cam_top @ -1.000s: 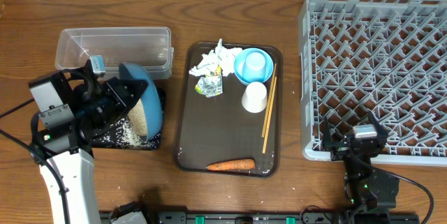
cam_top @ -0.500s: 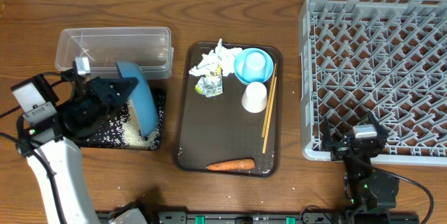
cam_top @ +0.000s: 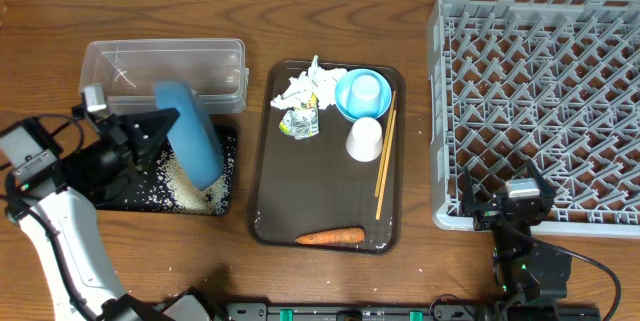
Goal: Sort waste into correct bins and load items into the dishwasher rack
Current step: 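Tilt the blue plate to pour rice onto the black tray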
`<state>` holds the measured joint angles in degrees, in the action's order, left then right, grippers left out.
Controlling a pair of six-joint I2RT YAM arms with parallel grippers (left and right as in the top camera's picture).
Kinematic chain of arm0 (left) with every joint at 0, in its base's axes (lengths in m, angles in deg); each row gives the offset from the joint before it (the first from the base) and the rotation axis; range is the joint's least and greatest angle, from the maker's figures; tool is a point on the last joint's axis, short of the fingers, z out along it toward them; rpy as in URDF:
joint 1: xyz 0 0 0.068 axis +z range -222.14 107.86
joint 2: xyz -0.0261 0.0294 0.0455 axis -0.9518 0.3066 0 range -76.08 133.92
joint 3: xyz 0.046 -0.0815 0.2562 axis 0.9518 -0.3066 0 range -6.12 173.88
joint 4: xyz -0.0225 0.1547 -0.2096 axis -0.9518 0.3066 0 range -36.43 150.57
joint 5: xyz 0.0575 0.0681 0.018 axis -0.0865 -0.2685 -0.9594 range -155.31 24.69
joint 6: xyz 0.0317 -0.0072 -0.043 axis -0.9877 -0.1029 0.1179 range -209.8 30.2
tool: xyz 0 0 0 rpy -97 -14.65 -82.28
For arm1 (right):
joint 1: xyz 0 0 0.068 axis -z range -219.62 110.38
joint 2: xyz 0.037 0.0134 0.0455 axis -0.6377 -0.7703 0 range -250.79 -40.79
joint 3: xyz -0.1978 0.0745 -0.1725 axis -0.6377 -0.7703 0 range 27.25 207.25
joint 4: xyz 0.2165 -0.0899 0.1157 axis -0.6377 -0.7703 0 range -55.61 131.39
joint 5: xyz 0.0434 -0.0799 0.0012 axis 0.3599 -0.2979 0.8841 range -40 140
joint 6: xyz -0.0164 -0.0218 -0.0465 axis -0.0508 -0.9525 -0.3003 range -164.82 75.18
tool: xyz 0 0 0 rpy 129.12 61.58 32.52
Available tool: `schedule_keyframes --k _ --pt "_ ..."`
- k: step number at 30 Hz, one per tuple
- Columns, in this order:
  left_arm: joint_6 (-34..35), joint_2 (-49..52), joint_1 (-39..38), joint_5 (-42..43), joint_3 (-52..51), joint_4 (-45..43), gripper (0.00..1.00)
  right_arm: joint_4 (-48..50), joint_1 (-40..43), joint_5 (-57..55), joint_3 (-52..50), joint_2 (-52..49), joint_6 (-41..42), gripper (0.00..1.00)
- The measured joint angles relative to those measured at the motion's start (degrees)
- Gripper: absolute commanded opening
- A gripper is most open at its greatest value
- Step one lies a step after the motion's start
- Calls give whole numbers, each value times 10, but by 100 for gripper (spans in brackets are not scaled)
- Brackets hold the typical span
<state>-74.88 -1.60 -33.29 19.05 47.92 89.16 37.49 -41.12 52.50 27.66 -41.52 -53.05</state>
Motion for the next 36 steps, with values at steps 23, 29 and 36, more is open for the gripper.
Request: schedule_keyframes --k 23,29,36 --pt "-17 1 59 27 0 14 6 0 0 0 0 0 0 99" --pt "-17 1 60 30 0 31 6 0 0 0 0 0 0 99" --pt "-30 -17 58 14 0 61 6 0 0 0 0 0 0 99"
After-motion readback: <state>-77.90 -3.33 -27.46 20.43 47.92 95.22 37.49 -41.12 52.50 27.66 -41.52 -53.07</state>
